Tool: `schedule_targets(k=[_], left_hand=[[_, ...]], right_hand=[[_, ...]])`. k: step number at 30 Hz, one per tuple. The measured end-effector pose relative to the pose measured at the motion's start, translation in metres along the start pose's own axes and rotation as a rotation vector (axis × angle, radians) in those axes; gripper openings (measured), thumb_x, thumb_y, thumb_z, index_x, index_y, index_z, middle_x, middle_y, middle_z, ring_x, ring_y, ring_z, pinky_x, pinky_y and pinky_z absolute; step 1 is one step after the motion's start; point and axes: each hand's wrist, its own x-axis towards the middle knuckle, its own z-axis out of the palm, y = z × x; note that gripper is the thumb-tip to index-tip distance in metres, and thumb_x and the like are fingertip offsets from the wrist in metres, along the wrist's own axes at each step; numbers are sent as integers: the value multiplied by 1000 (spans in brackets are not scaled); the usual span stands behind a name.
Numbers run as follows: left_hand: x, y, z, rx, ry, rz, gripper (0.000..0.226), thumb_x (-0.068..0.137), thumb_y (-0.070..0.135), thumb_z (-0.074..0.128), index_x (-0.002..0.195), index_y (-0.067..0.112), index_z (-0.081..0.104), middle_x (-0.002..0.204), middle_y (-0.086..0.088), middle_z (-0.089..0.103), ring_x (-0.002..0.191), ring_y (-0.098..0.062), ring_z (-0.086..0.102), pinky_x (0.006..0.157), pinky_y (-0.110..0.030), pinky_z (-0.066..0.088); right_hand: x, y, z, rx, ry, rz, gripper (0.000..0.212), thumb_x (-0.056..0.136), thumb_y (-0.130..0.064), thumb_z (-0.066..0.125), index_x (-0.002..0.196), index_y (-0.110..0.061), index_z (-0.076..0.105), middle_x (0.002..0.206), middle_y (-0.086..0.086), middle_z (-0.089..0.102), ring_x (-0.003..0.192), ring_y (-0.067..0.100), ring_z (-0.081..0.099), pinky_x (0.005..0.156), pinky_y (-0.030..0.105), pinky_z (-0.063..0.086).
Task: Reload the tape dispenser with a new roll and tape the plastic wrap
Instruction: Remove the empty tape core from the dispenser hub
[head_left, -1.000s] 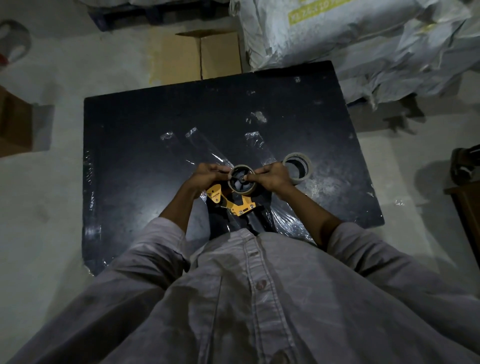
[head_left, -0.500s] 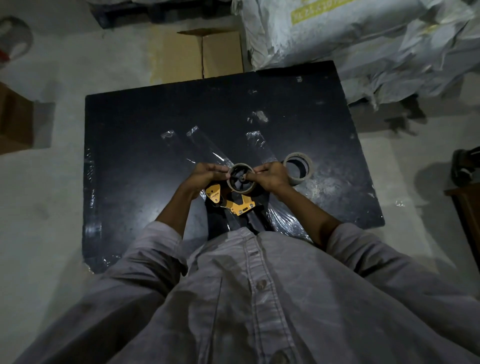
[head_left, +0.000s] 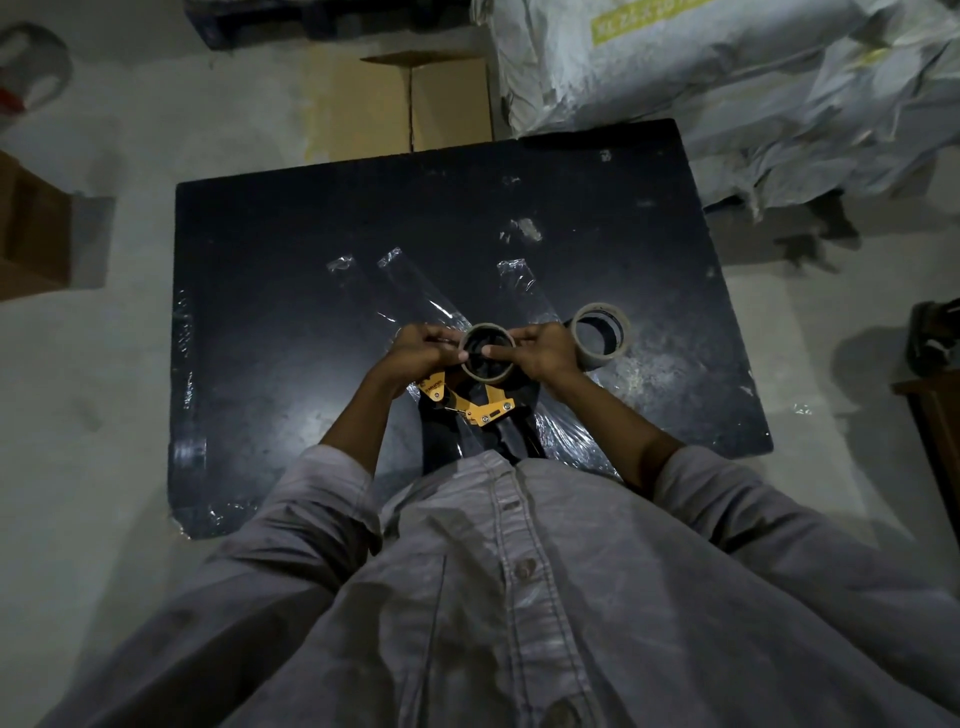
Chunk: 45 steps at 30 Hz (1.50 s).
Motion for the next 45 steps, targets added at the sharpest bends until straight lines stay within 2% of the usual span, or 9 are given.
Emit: schedule_targets(k=[5, 11, 21, 24, 29, 34, 38, 42, 45], left_hand=[[-5, 6, 0, 6, 16, -4, 29, 92, -3, 85, 119, 1, 78, 102, -8, 84, 92, -14, 85, 74, -21, 64], [-7, 5, 0, -5, 30, -35, 31, 90, 1, 88, 120, 4, 79, 100, -5, 86, 93, -16, 84, 73, -22, 64], [-18, 14, -6, 2, 22, 4, 30, 91, 5, 89, 118, 10, 79, 98, -4, 84, 91, -12, 83, 74, -22, 64], [-21, 21, -11, 55, -9, 33, 37, 89, 11, 91, 124, 5, 78, 105, -13, 82, 91, -11, 82, 73, -20, 62], [-29, 24, -17, 42, -8, 62, 37, 92, 15, 89, 127, 7, 78, 107, -6, 84, 98, -11, 82, 78, -19, 62], [-38, 27, -11, -47, 10, 71, 33, 97, 13, 84, 128, 5, 76, 110, -9, 83, 96, -12, 83, 76, -22, 64], [-38, 28, 0, -31, 74, 87, 30, 97, 17, 85, 124, 4, 78, 113, -14, 83, 99, -20, 81, 79, -30, 66], [-33, 34, 10, -26, 121, 190, 24, 108, 12, 71, 128, 1, 77, 122, -10, 80, 102, -8, 78, 77, -16, 61], [-25, 31, 10, -42, 225, 255, 27, 112, 17, 65, 134, 5, 75, 136, -14, 76, 120, -16, 73, 81, -12, 59]], right_hand=[[-2, -8, 0, -46, 21, 3, 49, 68, -40, 106, 106, -16, 89, 89, -4, 82, 84, 14, 81, 85, 42, 70], [-1, -15, 0, -66, 36, 21, 46, 72, -29, 105, 112, -13, 87, 105, 4, 86, 66, -2, 68, 55, 14, 52], [-6, -26, 2, -131, 136, -11, 35, 72, -29, 105, 98, -18, 86, 93, 2, 85, 76, 12, 79, 68, 33, 67], [-11, -22, -3, -105, 101, -56, 28, 78, -31, 102, 94, -19, 83, 88, 2, 83, 71, 10, 78, 54, 23, 59], [-24, -13, -23, 179, -129, -118, 55, 74, -41, 104, 120, -18, 86, 107, -2, 87, 98, 13, 84, 93, 44, 70], [-31, -10, -41, 133, -285, -263, 102, 59, -43, 110, 151, -30, 68, 142, -9, 75, 132, 14, 71, 106, 39, 63], [-28, -9, -40, -113, -179, -474, 103, 53, -56, 110, 146, -34, 70, 140, -15, 75, 132, 9, 69, 111, 45, 60], [-30, -14, -47, -229, -23, -512, 98, 56, -58, 107, 144, -39, 68, 137, -9, 66, 128, 14, 60, 107, 44, 56], [-22, -16, -55, -206, 160, -452, 98, 55, -66, 102, 142, -40, 64, 136, -5, 66, 120, 18, 67, 98, 43, 60]])
